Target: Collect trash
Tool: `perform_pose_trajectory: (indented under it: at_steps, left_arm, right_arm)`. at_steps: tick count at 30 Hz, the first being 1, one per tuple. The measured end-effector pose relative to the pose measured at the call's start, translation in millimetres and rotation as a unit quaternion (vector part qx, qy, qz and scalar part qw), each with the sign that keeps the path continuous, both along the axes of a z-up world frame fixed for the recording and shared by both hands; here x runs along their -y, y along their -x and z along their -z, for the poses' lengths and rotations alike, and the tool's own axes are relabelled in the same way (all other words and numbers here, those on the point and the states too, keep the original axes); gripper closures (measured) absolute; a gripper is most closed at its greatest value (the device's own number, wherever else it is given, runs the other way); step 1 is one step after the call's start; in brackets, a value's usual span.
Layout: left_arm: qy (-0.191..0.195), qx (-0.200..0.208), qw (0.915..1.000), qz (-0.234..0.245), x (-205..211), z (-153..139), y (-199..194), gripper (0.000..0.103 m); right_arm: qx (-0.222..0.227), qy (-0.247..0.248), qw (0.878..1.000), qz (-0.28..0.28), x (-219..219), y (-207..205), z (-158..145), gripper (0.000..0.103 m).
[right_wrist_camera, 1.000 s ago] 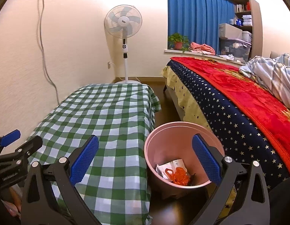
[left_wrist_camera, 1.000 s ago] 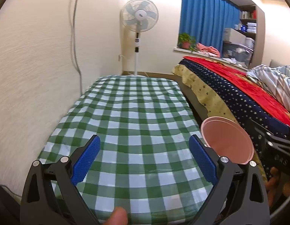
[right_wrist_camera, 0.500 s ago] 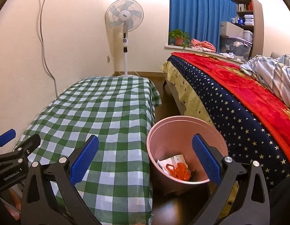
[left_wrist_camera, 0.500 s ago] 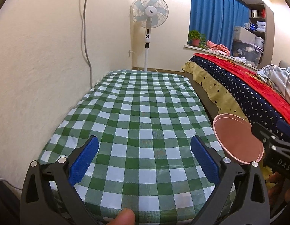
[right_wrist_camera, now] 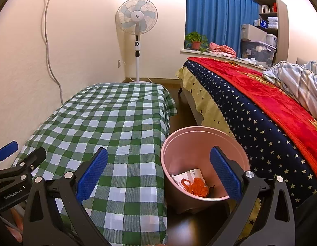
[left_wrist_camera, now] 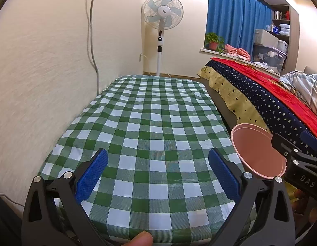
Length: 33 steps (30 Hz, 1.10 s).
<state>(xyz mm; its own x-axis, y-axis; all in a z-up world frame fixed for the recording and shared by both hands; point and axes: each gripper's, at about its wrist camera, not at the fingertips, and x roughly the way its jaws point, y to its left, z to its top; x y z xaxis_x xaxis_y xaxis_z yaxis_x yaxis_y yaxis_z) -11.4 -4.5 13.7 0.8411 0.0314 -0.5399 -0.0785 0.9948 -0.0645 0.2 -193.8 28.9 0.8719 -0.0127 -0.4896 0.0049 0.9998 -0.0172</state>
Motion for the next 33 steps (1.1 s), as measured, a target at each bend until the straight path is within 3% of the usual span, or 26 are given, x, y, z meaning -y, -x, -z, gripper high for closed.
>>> perform_pose_trajectory:
  at_steps: [33]
  left_arm:
    - [-0.005, 0.001, 0.9999, 0.011, 7.6, -1.6, 1.5, 0.008]
  right_arm:
    - [0.0, 0.0, 1.0, 0.0, 0.5, -1.1, 0.4, 0.005]
